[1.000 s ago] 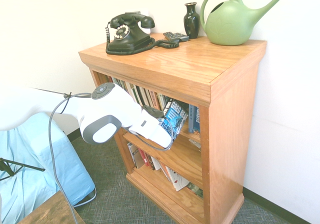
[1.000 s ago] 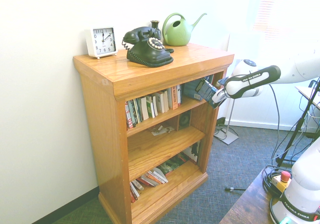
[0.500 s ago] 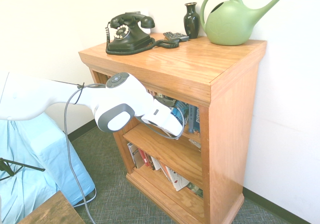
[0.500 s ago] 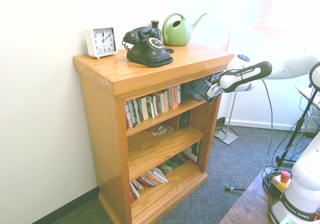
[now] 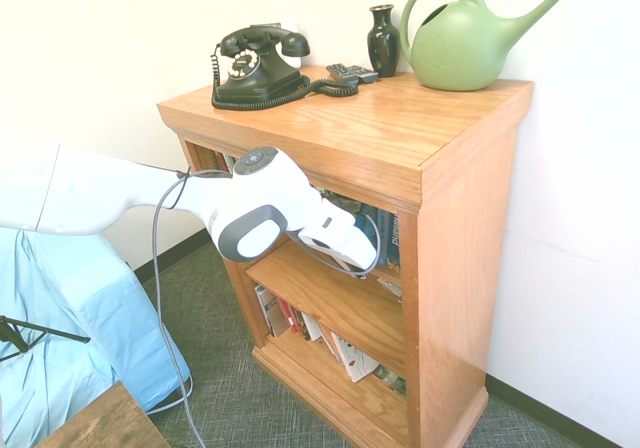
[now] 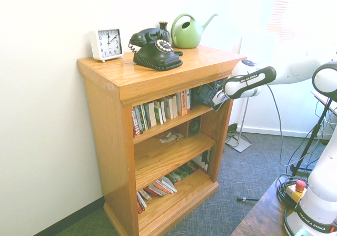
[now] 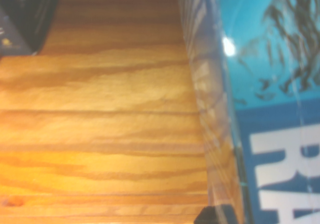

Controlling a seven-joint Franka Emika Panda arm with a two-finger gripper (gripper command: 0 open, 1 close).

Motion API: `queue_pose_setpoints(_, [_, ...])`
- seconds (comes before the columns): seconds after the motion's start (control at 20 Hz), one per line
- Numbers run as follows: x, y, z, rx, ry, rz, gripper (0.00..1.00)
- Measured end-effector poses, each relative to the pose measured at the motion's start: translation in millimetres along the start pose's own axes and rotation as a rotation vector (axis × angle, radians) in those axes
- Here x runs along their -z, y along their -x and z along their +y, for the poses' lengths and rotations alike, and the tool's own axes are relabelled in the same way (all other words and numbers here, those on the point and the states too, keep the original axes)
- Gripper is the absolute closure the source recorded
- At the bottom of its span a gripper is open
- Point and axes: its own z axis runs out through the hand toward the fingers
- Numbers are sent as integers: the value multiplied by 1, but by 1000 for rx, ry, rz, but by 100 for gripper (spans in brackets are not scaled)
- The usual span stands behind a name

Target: Shelf the books

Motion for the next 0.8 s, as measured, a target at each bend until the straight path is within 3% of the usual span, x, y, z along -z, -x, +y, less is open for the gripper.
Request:
queue_pose_setpoints(0.65, [-14, -17, -21, -12, -4, 0, 100])
queue_pose_setpoints(0.7, [-14, -17, -21, -14, -4, 0, 0])
queue_pose_setpoints(0.8, [-15, -17, -21, -22, -7, -2, 0])
